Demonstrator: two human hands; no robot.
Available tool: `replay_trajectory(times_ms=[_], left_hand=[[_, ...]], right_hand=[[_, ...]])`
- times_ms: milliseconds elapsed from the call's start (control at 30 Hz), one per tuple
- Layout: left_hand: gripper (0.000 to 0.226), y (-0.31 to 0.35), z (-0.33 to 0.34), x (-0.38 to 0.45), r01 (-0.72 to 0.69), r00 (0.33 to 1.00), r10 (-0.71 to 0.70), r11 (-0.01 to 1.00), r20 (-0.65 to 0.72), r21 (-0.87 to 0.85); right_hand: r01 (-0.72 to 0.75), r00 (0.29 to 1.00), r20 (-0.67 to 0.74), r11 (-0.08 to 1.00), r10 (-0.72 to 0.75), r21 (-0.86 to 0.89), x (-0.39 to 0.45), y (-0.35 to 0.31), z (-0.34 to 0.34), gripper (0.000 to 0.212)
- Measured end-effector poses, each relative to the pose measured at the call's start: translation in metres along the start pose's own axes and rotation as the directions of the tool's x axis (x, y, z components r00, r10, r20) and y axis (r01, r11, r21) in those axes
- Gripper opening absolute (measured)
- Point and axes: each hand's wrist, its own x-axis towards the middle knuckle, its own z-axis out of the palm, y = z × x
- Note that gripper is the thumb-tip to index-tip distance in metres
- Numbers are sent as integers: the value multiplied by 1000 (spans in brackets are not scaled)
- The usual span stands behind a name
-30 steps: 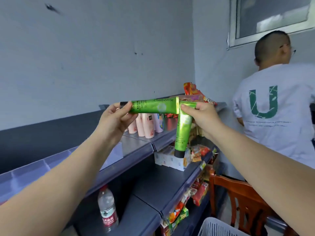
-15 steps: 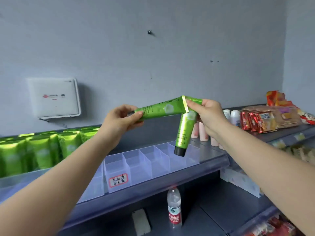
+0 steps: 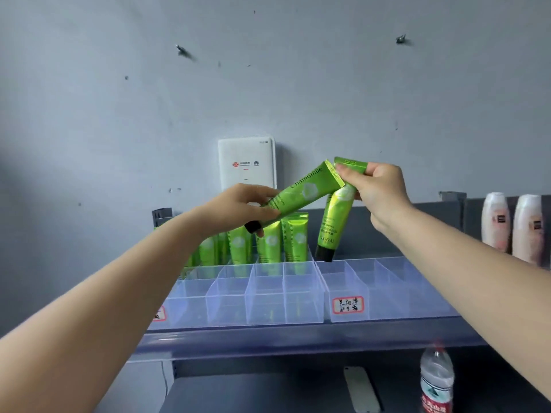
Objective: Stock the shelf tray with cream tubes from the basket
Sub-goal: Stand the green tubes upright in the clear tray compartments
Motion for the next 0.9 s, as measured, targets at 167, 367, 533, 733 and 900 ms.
replay_trajectory(times_ms=[167, 367, 533, 733, 900], left_hand=[[24, -25, -32, -6, 1, 1000, -2, 999, 20, 40], [25, -61, -67, 1, -31, 999, 31, 1000, 17, 6], [28, -95, -90, 12, -21, 1000, 19, 991, -21, -134], [23, -127, -102, 31, -26, 996, 8, 976, -84, -214], [23, -143, -107, 40, -9, 996, -10, 978, -93, -206]], right_hand=[[46, 998, 53, 998, -43, -52, 3, 3, 47, 19], [46, 993, 109, 999, -44, -17, 14, -1, 99, 19], [-78, 989, 132, 996, 71, 50, 20, 10, 130, 19], [-198, 958, 213, 980, 193, -1, 26, 36, 159, 12], [-210, 940, 267, 977, 211, -32, 24, 53, 178, 8]])
